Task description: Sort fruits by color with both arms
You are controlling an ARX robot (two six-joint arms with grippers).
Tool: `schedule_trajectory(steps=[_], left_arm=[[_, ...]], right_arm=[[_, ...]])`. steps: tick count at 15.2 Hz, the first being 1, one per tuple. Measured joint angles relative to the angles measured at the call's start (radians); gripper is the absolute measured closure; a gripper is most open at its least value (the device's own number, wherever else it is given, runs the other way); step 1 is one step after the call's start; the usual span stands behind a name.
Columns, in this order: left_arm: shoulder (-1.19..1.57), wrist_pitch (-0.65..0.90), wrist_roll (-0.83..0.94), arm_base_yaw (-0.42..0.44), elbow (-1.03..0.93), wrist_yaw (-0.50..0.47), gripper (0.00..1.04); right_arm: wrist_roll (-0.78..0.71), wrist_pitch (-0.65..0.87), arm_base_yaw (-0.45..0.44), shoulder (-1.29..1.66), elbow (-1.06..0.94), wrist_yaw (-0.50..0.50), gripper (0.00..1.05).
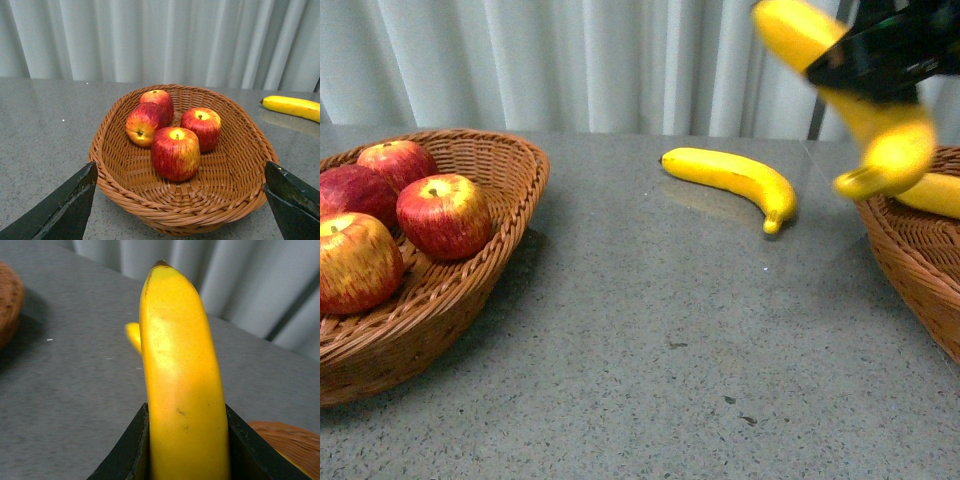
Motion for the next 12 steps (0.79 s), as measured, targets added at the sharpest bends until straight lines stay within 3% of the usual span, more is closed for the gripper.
schedule_trajectory(steps=[3, 5, 9, 11, 12], left_arm=[[0.0, 0.0, 0.0, 0.0, 0.0, 0.0, 0.07], [0.0, 0.0, 0.0, 0.0, 0.0, 0.0, 0.07], [0.0, 0.0, 0.0, 0.0, 0.0, 0.0, 0.07], [0.0, 0.0, 0.0, 0.0, 0.0, 0.0, 0.07], [0.0, 0.0, 0.0, 0.0, 0.0, 0.0, 0.07]], right_arm=[[-0.136, -0.035, -0.229, -0.017, -0.013, 0.037, 0.72], [-0.222, -0.039, -0.33, -0.02, -0.063, 0.03, 0.72], [-0.373, -0.068, -0.362, -0.041, -0.192, -0.003, 0.7], [-0.34, -0.021, -0.286, -0.072, -0.134, 0.018, 0.29], [-0.301, 0.004, -0.246, -0.071, -0.102, 0.031, 0.2]])
